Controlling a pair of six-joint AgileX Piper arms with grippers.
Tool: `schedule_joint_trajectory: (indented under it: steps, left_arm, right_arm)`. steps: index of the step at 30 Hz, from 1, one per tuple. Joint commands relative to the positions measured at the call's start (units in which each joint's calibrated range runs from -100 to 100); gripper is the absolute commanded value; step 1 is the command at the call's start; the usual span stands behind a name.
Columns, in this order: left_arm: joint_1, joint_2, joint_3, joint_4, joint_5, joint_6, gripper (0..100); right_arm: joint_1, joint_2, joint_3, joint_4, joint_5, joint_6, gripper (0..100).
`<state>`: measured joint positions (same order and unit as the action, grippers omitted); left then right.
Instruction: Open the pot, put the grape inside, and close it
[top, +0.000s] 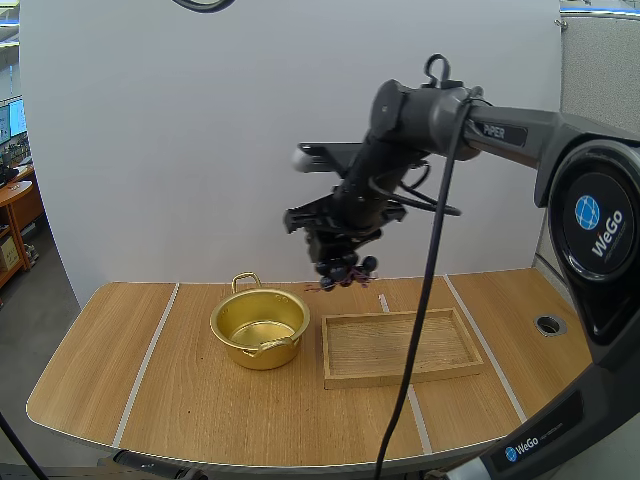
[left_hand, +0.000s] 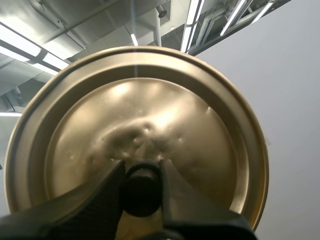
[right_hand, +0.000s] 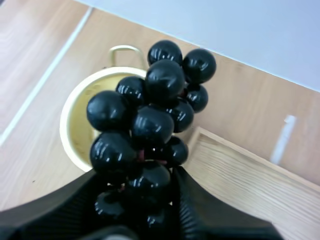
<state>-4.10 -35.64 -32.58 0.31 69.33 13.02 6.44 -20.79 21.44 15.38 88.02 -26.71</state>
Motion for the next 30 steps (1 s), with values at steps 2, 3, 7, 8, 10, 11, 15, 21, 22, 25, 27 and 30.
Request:
schedule_joint_trajectory:
  steps: [2, 3, 7, 8, 10, 11, 15, 21, 22, 25, 27, 30]
  left_arm:
    - [-0.17, -0.2, -0.41, 0.9, -2.11, -0.21, 0]
    - [-0.17, -0.2, -0.41, 0.9, -2.11, -0.21, 0]
    - [-0.17, -0.2, -0.41, 0.9, -2.11, -0.21, 0]
    - [-0.17, -0.2, -0.41, 0.9, -2.11, -0.21, 0]
    - [-0.17, -0.2, -0.41, 0.9, -2.11, -0.21, 0]
    - [-0.17, -0.2, -0.41, 0.9, -2.11, -0.21, 0]
    - [-0.17, -0.2, -0.41, 0.9, -2.11, -0.21, 0]
    - [-0.17, -0.2, -0.41, 0.9, -2.11, -0.21, 0]
    - [-0.17, -0.2, -0.41, 0.9, -2.11, -0.21, 0]
    - [-0.17, -0.2, -0.41, 0.9, -2.11, -0.21, 0]
    - [-0.17, -0.2, -0.41, 0.9, -2.11, -0.21, 0]
    - [-0.17, -0.2, -0.41, 0.9, -2.11, -0.21, 0]
  right_arm:
    - [7.04, -0.16, -1.79, 0.19, -0.83, -0.62, 0]
    - [7.68, -0.01, -1.79, 0.19, -1.58, -0.74, 0]
    - [9.34, 2.28, -2.55, 0.19, -2.87, -0.85, 0]
    - [9.6, 2.93, -3.06, 0.19, -2.87, -0.85, 0]
    - [9.93, 4.81, -4.24, 0.19, -2.87, -0.85, 0]
    - [10.04, 6.02, -4.96, 0.32, -2.87, -0.85, 0]
    - [10.21, 9.73, -7.56, 1.45, -2.87, -2.15, 0]
    - [10.21, 16.82, -11.13, 2.72, -2.71, -3.58, 0]
    - [10.21, 17.79, -11.65, 2.97, -2.5, -3.89, 0]
    - [10.21, 20.91, -13.81, 3.11, -1.49, -4.23, 0]
    - [10.21, 22.66, -15.1, 3.52, -1.15, -4.28, 0]
    - [10.27, 25.3, -15.85, 4.55, -0.95, -5.0, 0]
